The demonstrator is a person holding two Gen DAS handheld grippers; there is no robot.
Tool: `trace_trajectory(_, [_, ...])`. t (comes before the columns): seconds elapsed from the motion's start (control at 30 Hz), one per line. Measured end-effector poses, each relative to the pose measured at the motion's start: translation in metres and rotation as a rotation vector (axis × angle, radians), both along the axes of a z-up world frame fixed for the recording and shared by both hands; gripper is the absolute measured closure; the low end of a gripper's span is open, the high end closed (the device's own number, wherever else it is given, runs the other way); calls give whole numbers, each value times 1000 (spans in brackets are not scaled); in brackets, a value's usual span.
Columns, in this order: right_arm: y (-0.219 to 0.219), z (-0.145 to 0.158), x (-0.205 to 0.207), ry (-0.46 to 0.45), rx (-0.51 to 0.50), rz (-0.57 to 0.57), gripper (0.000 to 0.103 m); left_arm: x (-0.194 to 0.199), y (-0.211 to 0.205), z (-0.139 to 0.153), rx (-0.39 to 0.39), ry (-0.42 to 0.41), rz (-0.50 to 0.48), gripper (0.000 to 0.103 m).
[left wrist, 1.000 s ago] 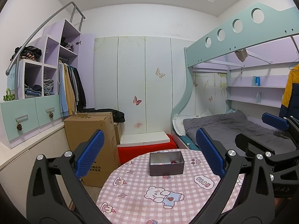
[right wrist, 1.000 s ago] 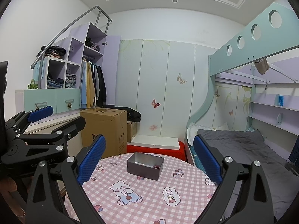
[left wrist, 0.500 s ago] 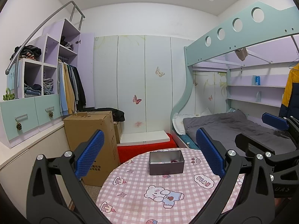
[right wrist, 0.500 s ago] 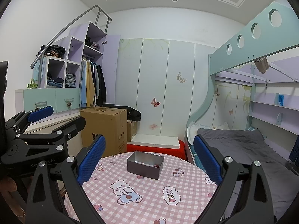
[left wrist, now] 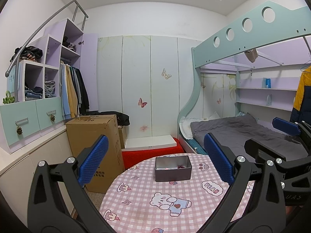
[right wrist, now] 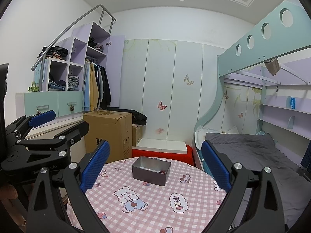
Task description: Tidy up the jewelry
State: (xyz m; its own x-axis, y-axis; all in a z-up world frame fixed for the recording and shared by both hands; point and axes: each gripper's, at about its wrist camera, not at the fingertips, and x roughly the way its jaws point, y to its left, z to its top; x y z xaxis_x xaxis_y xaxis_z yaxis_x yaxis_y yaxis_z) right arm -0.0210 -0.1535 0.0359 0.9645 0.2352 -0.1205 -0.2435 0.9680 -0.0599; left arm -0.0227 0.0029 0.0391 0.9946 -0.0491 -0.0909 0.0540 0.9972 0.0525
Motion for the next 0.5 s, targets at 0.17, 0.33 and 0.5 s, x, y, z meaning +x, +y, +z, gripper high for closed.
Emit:
trace_trajectory(0.17, [0,-1,3,4,1,1,12,0,0,-3,0,3,0,7])
trace_trajectory(0.33, [0,-3,5,12,0,0,12,3,1,-5,3,10,1,7])
trace_trajectory(0.5, [0,-4,7,16,1,0,12,5,2,-5,5,13,2,7])
